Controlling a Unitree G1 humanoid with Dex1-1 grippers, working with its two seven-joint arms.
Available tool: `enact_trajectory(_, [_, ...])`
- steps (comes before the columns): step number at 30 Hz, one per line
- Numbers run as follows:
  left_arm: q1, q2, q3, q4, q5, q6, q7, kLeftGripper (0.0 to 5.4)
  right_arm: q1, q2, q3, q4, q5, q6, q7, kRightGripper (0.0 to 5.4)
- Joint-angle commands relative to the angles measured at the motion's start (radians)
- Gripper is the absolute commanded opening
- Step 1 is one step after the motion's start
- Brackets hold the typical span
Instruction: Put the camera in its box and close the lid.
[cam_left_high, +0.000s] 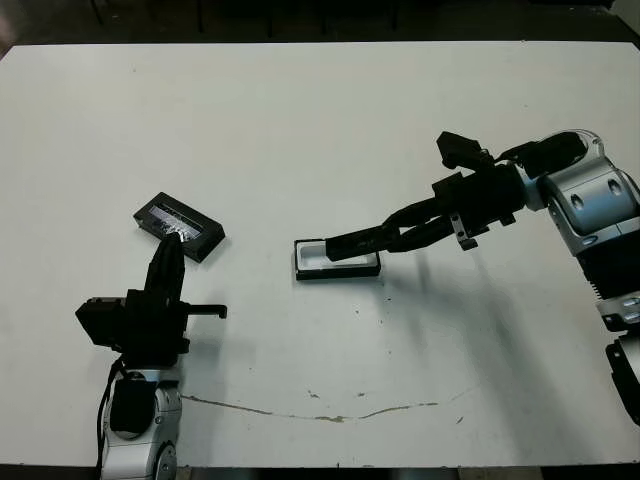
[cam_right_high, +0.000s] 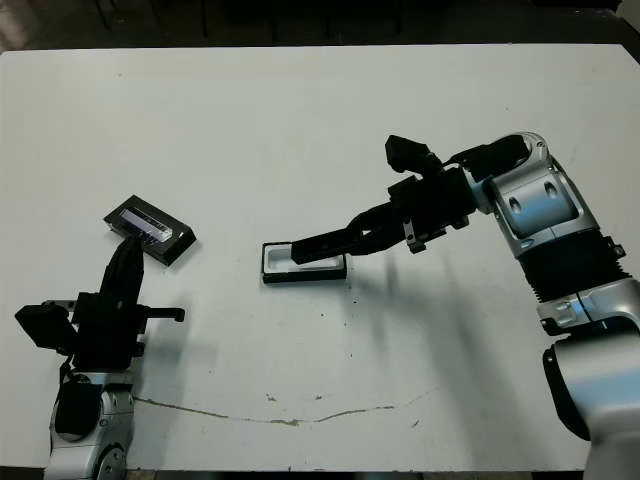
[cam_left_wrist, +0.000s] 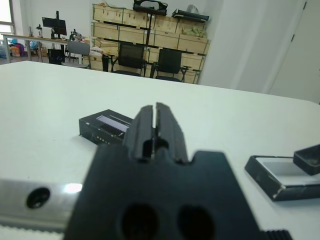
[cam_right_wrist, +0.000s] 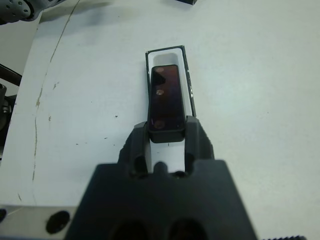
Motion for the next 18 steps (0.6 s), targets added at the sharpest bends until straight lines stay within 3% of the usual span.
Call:
enact_trajectory(1, [0.014,0.006,0.0,0.009,-0.003,0.014,0.0,0.0,0.012,0.007,0.01,0.007,-0.028,-0.019,-0.008,0.36])
enact_trajectory(8, [0.017,0.007,0.003,0.014,0.004,0.008,0.003,0.0,0.019,0.022,0.004,0.017,-0.048,-0.071,-0.019,0.36])
enact_trajectory(18, [0.019,0.004,0.001,0.026,0.015,-0.012,0.006,0.0,0.008,0.047,0.038,0.037,-0.081,-0.068,-0.003,0.36])
